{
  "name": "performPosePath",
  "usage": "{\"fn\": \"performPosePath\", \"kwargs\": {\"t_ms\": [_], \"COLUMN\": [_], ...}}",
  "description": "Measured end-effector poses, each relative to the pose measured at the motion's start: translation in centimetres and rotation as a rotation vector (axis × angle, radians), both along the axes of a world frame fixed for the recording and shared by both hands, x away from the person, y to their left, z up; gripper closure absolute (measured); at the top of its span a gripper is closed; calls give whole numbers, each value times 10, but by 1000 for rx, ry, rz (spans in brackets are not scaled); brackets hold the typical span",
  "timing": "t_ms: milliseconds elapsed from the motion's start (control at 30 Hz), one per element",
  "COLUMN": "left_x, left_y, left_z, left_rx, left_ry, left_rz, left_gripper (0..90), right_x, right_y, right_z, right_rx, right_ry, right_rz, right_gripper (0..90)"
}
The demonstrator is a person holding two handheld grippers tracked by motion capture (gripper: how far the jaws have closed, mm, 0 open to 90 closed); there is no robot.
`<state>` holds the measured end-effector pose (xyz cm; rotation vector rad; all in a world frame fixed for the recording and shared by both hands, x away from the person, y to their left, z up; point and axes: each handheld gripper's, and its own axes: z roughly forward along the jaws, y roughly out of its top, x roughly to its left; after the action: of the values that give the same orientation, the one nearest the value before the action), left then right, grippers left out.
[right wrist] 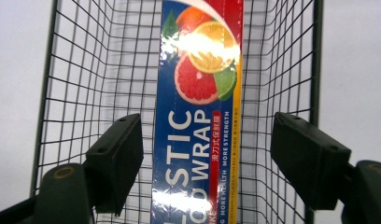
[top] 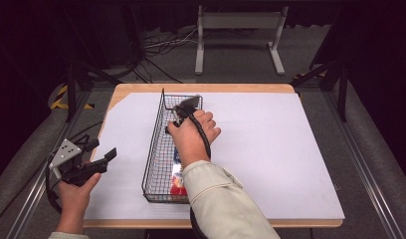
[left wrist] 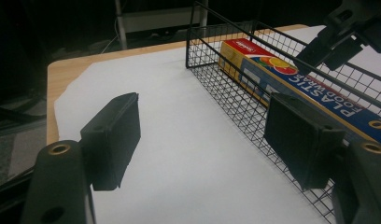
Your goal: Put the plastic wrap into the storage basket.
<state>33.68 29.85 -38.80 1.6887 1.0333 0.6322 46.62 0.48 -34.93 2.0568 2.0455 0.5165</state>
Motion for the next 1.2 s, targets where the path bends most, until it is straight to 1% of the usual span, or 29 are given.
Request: {"fn": "performPosePath", "kwargs": {"t_ms": [67, 100, 133, 167, 200, 233, 267, 333, 400, 467, 500, 533, 567, 600, 667, 700, 800, 867, 933, 1000, 1033, 1067, 1100, 1133, 1167, 1200], "left_x": [0, 0, 0, 1, 1, 2, 2, 4, 4, 5, 5, 5, 5, 5, 5, 5, 6, 6, 7, 7, 7, 7, 7, 7, 7, 7], "left_y": [0, 0, 0, 0, -1, -1, -1, -2, -3, -4, -4, -4, -4, -4, -4, -3, -2, -1, 0, 1, 1, 1, 0, 0, 0, 0], "left_z": [0, 1, 1, 1, 0, 0, 0, 0, 0, -1, -1, -1, -1, -1, -1, -1, -1, -2, -2, -3, -4, -4, -4, -5, -5, -5], "left_rx": [1, -4, -4, -3, -1, 1, 0, -1, 3, 5, 5, 5, 4, 4, 4, 5, 4, 10, 10, 9, 11, 11, 13, 17, 26, 27], "left_ry": [-3, -2, -2, -3, -3, -1, 1, 2, 2, 3, 4, 4, 4, 4, 4, 4, 5, 18, 23, 29, 30, 30, 34, 38, 37, 38], "left_rz": [-1, 0, 0, -3, -2, -4, -4, -5, -5, -7, -7, -7, -8, -8, -8, -8, -6, -1, -2, 0, -2, -2, 1, -1, -4, -2], "left_gripper": [275, 274, 274, 274, 274, 275, 275, 275, 275, 275, 275, 274, 274, 274, 274, 274, 274, 275, 274, 274, 273, 272, 272, 272, 272, 272], "right_x": [-1, -2, -2, -2, -4, -4, -5, -5, -6, -5, -5, -5, -5, -4, -4, -4, -4, -3, -3, -2, -2, 0, 0, 1, 2, 2], "right_y": [-1, -2, -2, -4, -6, -6, -7, -8, -10, -13, -15, -17, -18, -20, -22, -23, -27, -29, -31, -34, -39, -44, -44, -49, -54, -57], "right_z": [4, 6, 6, 7, 9, 10, 11, 13, 15, 16, 17, 17, 18, 19, 20, 21, 24, 26, 30, 33, 35, 36, 36, 37, 39, 40], "right_rx": [15, 31, 31, 33, 38, 54, 61, 58, 44, 54, 46, 31, 28, 40, 48, 50, 34, 21, 32, 19, 17, 12, 12, -8, -9, 1], "right_ry": [-18, -20, -20, -43, -77, -89, -111, -149, -191, -203, -202, -211, -223, -229, -236, -250, -281, -279, -307, -318, -328, -325, -325, -310, -324, -322], "right_rz": [6, 12, 12, 28, 49, 55, 73, 97, 112, 118, 116, 123, 133, 136, 146, 167, 219, 247, 283, 323, 339, 357, 357, 357, 378, 387], "right_gripper": [263, 263, 263, 269, 274, 274, 274, 274, 274, 269, 270, 275, 276, 278, 278, 277, 276, 277, 274, 268, 269, 254, 254, 255, 255, 253]}}
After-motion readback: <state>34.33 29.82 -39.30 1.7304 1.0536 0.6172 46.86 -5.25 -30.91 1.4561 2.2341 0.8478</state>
